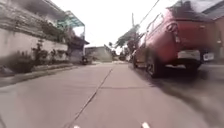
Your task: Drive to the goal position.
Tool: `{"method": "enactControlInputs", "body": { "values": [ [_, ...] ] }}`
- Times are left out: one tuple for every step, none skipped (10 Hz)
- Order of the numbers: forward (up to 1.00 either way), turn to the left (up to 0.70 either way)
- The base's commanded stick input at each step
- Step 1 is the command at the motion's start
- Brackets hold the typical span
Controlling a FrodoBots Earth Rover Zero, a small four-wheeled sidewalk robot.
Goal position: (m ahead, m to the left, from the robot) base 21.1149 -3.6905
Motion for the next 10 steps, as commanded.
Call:
{"method": "enactControlInputs", "body": {
  "values": [
    [0.85, 0.01],
    [0.85, 0.01],
    [0.85, 0.01],
    [0.85, 0.01],
    [0.85, 0.01],
    [0.85, 0.01],
    [0.85, 0.01],
    [0.85, 0.01],
    [0.85, 0.01],
    [0.85, 0.01]
  ]
}}
